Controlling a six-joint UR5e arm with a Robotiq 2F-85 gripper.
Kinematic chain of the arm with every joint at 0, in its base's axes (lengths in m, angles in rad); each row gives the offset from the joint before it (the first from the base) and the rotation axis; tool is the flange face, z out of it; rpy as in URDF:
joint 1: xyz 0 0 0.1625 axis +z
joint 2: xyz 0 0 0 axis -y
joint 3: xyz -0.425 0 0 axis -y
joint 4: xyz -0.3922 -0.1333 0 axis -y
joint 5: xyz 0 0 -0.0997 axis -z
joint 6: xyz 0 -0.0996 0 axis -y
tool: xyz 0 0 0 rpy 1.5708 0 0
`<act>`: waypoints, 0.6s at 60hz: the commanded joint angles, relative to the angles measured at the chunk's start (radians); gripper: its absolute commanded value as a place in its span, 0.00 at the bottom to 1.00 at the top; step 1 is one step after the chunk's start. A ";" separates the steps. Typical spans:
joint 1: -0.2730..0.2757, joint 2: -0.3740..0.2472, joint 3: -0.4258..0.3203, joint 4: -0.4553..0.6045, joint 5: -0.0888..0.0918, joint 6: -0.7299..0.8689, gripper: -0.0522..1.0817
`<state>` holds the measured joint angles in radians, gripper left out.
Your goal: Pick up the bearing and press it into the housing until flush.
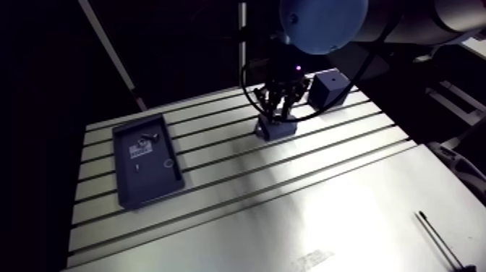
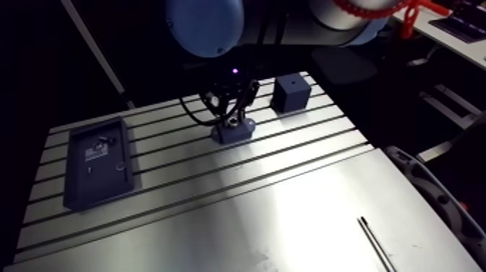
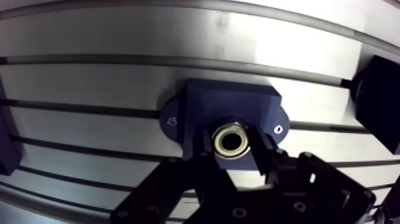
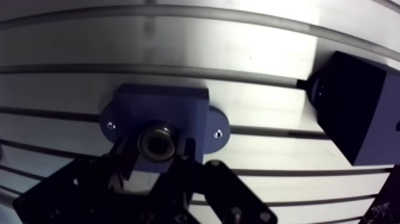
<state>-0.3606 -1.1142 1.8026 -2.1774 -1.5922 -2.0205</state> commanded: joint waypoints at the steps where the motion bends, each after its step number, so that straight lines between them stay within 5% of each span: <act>1: 0.000 0.000 -0.001 0.000 0.001 -0.001 0.59; 36: 0.000 0.000 0.004 0.000 0.001 -0.001 0.59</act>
<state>-0.3606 -1.1143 1.8041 -2.1778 -1.5915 -2.0211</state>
